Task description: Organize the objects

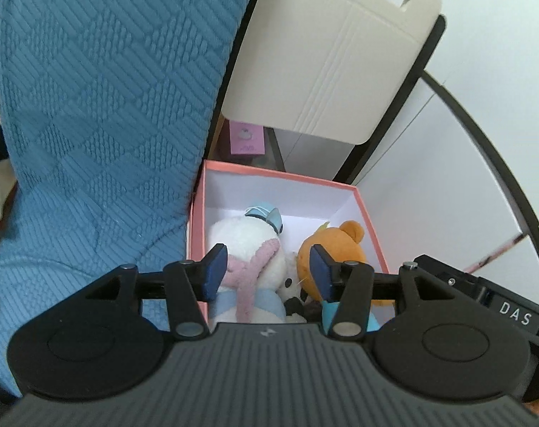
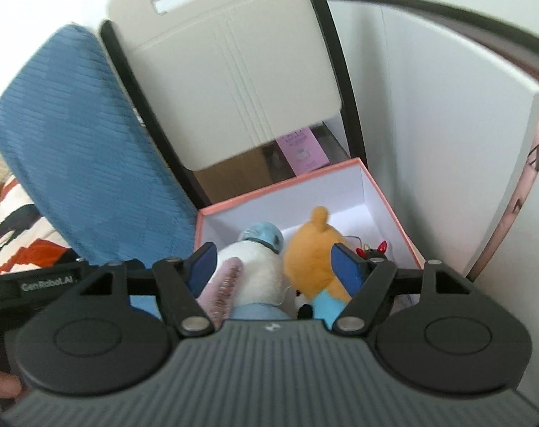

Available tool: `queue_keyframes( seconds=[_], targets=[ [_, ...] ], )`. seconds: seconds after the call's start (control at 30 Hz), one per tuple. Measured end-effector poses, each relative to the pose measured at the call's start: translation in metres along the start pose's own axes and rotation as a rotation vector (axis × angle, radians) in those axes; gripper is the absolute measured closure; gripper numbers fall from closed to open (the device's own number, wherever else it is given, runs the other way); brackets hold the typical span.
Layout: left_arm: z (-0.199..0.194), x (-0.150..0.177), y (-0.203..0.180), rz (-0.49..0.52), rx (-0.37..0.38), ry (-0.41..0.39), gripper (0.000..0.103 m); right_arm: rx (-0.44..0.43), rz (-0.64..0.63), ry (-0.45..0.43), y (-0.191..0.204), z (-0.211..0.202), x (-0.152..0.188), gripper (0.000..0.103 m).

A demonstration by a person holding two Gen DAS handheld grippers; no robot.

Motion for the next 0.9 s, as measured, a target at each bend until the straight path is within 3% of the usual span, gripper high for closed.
queue_keyframes(
  seconds=[0.4,0.73,0.9],
  targets=[
    [-0.098,0.034,0.003,0.088,0.031,-0.084,0.036,-0.001,-0.056,-0.059,0.037,-0.080,0.035,0.030],
    [-0.150,0.075,0.012,0.140,0.044,-0.126,0.004,0.031,-0.088,-0.064,0.054,-0.117,0.087,0.030],
    [-0.170,0.092,0.015,0.157,0.036,-0.152,0.002,0.034,-0.093,-0.075,0.061,-0.127,0.106,0.014]
  ],
)
Point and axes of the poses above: each gripper's, at about its wrist camera, not at the fingertips, and z roughly the way its jaws point, y to its left, x to its underside, the point moved 6 cm from there along z, roughly the way its jaws point, and after that the axes turned 5 degrees about y, right-handed, at the moved point
